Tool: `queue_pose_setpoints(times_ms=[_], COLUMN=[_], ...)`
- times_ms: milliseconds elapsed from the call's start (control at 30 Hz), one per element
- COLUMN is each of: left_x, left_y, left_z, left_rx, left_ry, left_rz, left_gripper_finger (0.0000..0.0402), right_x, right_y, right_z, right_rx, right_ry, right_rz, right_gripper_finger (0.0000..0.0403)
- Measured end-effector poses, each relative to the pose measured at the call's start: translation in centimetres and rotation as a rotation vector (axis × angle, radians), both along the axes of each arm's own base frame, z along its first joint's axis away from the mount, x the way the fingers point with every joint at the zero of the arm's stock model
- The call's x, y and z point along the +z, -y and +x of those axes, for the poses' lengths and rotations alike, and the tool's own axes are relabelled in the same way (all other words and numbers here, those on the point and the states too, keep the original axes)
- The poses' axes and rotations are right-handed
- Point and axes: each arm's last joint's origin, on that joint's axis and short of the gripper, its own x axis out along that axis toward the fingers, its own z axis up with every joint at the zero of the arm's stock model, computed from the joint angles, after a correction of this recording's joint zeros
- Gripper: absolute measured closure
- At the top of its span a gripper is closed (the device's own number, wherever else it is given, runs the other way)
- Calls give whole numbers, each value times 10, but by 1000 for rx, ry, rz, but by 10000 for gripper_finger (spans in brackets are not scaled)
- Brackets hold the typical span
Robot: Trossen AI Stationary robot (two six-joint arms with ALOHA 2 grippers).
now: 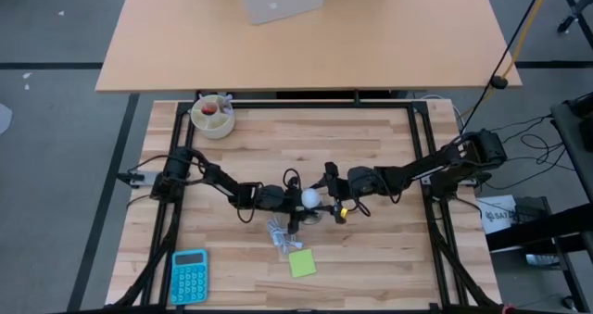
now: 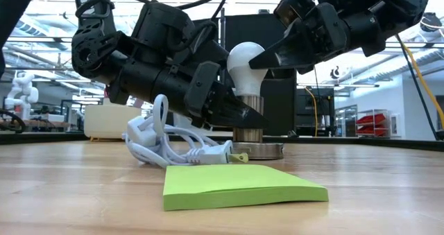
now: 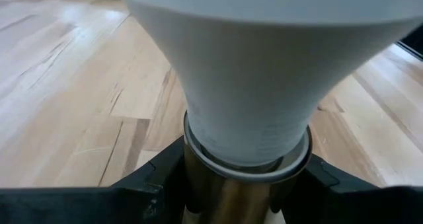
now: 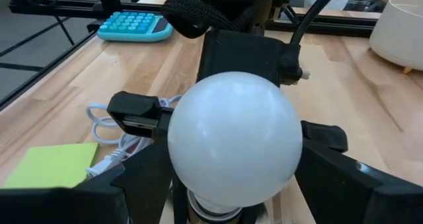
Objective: Screw lightbulb
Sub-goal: Remove the lightbulb from the lamp
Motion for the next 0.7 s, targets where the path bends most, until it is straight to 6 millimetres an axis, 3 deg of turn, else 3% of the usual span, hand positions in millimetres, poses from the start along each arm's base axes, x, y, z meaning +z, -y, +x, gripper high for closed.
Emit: queue_pose_setpoints(times_ms=[400,700], left_x=[0,1], left_y=[3,2], left_z=[0,1], left_rx=[-44,-38], left_ry=[5,7], left_rz=[5,-5], left_gripper_finger=[220,220], right_x=[1,2], right_y=[-4,-3], right_z=[0,0], right_rx=[135,76], right_ry=[32,32], right_rz=[-157,-149], right_gripper_finger=[119,107])
